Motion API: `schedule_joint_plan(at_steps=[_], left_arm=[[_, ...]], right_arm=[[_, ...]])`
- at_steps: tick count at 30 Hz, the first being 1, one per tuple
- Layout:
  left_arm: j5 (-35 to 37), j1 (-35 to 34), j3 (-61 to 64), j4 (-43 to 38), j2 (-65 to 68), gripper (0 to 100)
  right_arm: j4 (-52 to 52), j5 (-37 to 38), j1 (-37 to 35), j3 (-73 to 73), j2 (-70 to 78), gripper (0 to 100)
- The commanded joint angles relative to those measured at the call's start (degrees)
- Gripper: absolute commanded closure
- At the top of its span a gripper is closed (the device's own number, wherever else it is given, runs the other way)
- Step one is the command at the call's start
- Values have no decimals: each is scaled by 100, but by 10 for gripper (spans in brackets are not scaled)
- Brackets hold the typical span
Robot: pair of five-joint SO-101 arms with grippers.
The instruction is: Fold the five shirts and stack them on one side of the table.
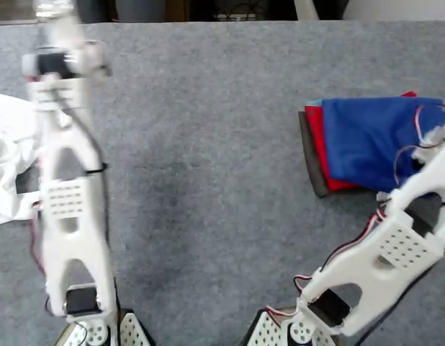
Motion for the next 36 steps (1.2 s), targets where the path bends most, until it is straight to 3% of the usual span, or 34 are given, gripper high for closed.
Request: schedule_joint_plan(at_steps=[1, 8, 12, 17, 23, 26, 28, 36], left_arm=[[-668, -1130, -242, 185, -818, 901], [-1574, -3222, 664, 185, -1424, 827], [-2198, -3978, 2721, 185, -1829, 823], [-2418, -4426, 5112, -237, -2048, 821], [-2400, -4514, 6941, -2092, -1811, 824], [-2444, -4453, 7178, -2435, -1802, 885], [-2444, -4374, 7178, -2409, -1802, 984], [-2409, -3855, 6554, -993, -2734, 972]], right_arm=[[457, -62, -492, -936, -391, 981], [791, -62, -1099, -2484, -875, 983], [791, -62, -1477, -2932, -1288, 979], [800, -62, -1943, -2800, -1807, 979], [800, -62, -2444, -1895, -2642, 979], [800, -62, -2725, -1218, -3178, 979], [791, -62, -2875, -760, -3521, 979], [756, -62, -2963, 198, -4224, 979]])
